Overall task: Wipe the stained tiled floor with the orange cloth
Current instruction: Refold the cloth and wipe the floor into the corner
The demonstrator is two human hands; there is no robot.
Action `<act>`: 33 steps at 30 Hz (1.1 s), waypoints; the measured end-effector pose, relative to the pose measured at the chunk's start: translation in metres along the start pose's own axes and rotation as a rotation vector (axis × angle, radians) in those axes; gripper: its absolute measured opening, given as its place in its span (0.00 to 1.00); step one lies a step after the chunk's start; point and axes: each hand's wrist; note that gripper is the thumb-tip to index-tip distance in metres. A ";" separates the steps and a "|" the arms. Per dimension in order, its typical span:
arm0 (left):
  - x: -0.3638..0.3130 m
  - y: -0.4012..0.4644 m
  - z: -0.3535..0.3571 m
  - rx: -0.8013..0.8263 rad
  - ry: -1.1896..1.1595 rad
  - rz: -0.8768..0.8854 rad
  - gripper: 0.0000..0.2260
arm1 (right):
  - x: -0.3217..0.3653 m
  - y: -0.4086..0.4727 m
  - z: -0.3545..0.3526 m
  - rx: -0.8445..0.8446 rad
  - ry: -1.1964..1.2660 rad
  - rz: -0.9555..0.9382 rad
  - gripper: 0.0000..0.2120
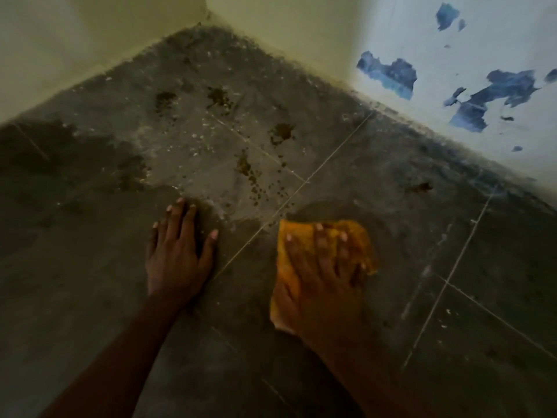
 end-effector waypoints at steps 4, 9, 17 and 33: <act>-0.003 -0.001 0.000 -0.008 -0.028 -0.029 0.32 | -0.062 0.005 0.009 0.107 -0.071 0.119 0.39; 0.004 0.003 0.007 -0.031 -0.090 -0.073 0.26 | 0.012 0.117 0.015 0.164 0.123 0.288 0.43; 0.010 0.004 -0.014 0.005 -0.291 -0.038 0.23 | -0.046 0.057 -0.001 0.168 0.116 0.065 0.43; 0.018 0.009 0.005 -0.234 -0.132 0.090 0.18 | -0.063 0.074 -0.001 0.169 0.122 0.586 0.40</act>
Point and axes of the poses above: each hand's wrist, its own y-axis towards the middle knuckle, its own z-axis out of the palm, x = y × z, and after that the axes turned 5 degrees about -y, right-handed
